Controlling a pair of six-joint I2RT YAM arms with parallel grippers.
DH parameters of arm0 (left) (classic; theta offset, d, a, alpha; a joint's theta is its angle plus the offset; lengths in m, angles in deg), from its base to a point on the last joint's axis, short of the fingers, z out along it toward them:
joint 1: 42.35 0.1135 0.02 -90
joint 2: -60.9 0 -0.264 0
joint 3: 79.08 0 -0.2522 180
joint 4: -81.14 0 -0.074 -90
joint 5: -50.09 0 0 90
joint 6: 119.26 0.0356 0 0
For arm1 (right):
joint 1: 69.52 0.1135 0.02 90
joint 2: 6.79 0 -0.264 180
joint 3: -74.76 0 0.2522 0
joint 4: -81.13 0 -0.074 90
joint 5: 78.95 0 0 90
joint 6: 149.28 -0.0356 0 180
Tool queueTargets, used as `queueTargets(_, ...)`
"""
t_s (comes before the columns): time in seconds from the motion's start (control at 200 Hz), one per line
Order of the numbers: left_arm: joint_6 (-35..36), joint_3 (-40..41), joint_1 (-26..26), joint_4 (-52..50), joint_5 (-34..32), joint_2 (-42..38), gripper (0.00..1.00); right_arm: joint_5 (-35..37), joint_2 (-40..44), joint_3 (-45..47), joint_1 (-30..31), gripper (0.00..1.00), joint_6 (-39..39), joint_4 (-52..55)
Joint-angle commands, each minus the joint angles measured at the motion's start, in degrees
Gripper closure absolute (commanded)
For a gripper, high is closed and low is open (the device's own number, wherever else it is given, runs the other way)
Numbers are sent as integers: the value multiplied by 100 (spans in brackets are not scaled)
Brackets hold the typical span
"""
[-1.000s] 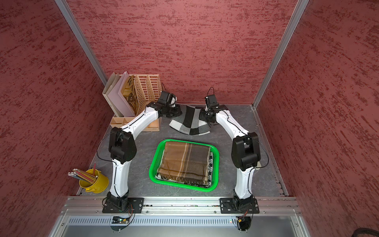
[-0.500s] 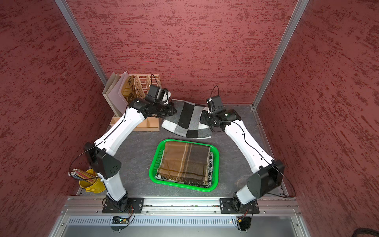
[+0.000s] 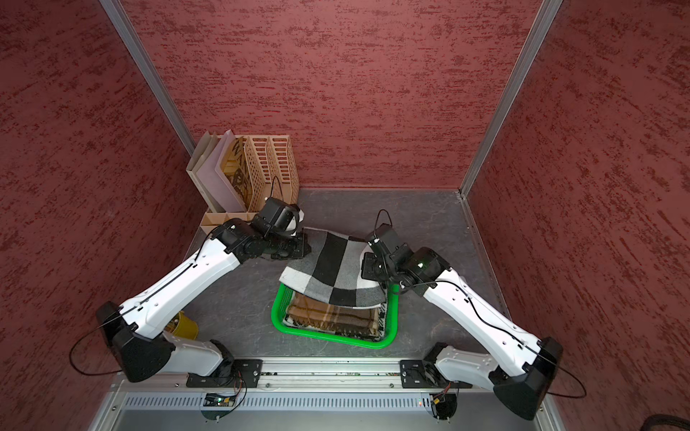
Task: Put the folded scarf in the basket
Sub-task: Place the scarf in the basket.
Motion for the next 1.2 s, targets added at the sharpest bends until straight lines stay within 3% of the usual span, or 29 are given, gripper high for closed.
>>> queueTargets(0.0,-287,296,-127,183,-309,-282,100,481,191,167,334,100,-479,42)
queueTargets(0.22,-514,722,-380,127,-526,-568,100,843,321,346,734,100,-776,223)
queueTargets(1.197,-646,1584,-571,243,-932,-572,100,965,109,1181,736,100,-917,-50)
